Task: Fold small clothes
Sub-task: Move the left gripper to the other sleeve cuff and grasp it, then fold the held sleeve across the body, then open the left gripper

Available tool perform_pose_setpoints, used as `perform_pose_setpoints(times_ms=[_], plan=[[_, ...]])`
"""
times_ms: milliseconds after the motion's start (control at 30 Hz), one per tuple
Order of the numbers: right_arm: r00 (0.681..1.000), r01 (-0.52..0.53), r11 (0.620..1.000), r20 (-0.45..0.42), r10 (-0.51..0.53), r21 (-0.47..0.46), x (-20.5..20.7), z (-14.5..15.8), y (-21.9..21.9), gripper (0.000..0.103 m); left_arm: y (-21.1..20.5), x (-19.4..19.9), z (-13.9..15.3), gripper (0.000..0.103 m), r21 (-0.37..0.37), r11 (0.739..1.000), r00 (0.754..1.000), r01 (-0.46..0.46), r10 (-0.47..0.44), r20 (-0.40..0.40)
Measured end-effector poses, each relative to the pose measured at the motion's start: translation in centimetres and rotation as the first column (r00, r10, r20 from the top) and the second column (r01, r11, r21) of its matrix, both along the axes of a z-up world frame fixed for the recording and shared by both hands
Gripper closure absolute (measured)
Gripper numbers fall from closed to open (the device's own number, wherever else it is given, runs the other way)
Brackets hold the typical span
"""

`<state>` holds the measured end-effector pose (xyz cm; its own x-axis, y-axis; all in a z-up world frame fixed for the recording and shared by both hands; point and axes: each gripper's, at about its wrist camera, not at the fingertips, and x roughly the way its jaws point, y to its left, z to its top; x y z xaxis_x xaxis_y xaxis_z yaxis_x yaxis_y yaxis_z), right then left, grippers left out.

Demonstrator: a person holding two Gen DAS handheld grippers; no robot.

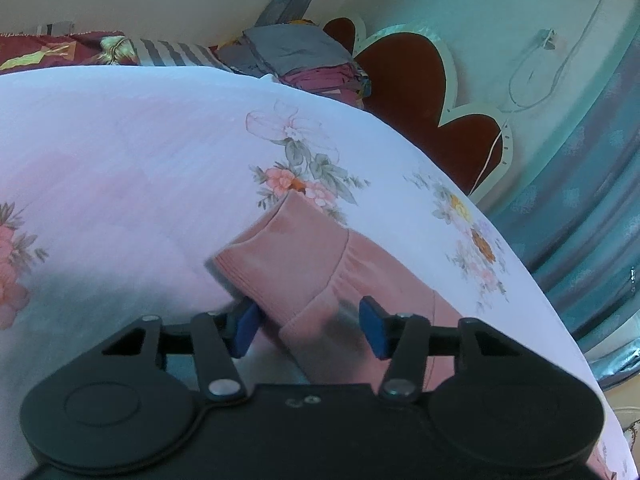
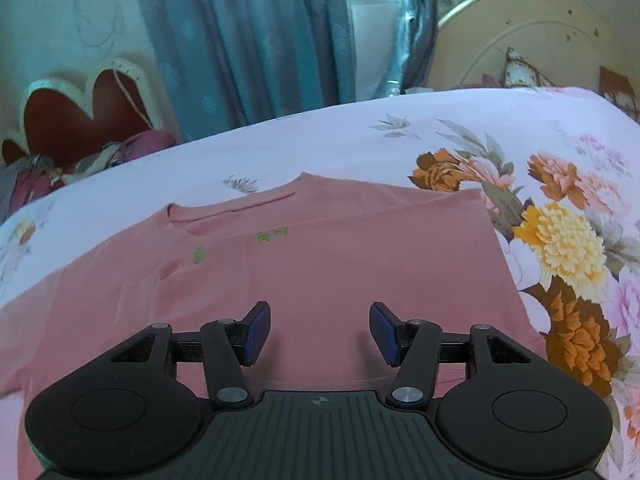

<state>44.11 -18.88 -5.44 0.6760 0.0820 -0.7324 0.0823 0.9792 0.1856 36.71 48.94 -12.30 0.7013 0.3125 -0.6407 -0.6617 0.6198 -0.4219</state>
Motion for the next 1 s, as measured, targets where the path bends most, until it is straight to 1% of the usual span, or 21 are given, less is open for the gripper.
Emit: perform_pose_setpoints(times_ms=[33,67,133,167,267,367,533,667,767,867,967,1000], plan=[[1.000,0.005,1.000,-0.001,-0.005,0.004,0.1,0.0,0.0,0.048,0.1,0.2,0.0,0.063,0.003,1.000,1.000,0.002,-0.002,-0.004],[1.000,0.009,1.000,-0.001,-0.009,0.010,0.3,0.0,-0.1,0.048,0.3,0.3,0.0,0.072,0.007,1.000,1.000,0.004,-0.003,-0.011],[1.000,0.015,1.000,-0.002,-0.015,0.019,0.4,0.0,-0.3,0.048,0.6,0.4,-0.1,0.083,0.000,1.000,1.000,0.012,-0.012,-0.020],[1.000,0.017,1.000,-0.003,-0.017,0.022,0.5,-0.1,-0.3,0.048,0.7,0.4,-0.1,0.085,-0.006,1.000,1.000,0.016,-0.017,-0.021],[1.000,0.022,0.999,-0.009,-0.022,0.037,0.6,-0.3,-0.6,0.048,0.7,0.5,0.0,0.089,0.005,0.999,0.999,0.033,-0.033,-0.029],[1.000,0.027,0.998,-0.006,-0.026,0.049,0.6,-0.3,-1.1,0.048,0.2,0.5,0.6,0.091,0.019,0.999,0.999,0.045,-0.045,-0.018],[0.999,0.044,0.997,0.003,-0.044,0.070,0.2,-0.3,-2.8,0.048,-2.3,1.1,2.9,0.091,0.094,0.992,0.997,0.080,-0.082,0.015],[0.999,0.049,0.996,0.014,-0.050,0.069,-0.3,-0.3,-4.3,0.048,-5.5,2.4,4.8,0.091,0.137,0.979,0.987,0.154,-0.159,0.031],[0.998,0.053,0.996,0.024,-0.055,0.069,-0.7,-0.4,-5.8,0.048,-9.1,3.8,6.2,0.091,0.182,0.954,0.968,0.238,-0.249,0.034],[0.998,0.061,0.995,0.029,-0.063,0.082,-1.3,-0.4,-7.3,0.048,-13.4,5.4,7.2,0.091,0.209,0.924,0.942,0.319,-0.334,0.039],[0.997,0.068,0.993,0.036,-0.072,0.095,-1.9,-0.4,-8.9,0.048,-18.0,7.2,7.5,0.091,0.211,0.889,0.905,0.406,-0.423,0.041],[0.996,0.071,0.992,0.039,-0.076,0.101,-2.2,-0.4,-9.5,0.048,-19.8,7.9,7.6,0.091,0.207,0.873,0.887,0.442,-0.459,0.041]])
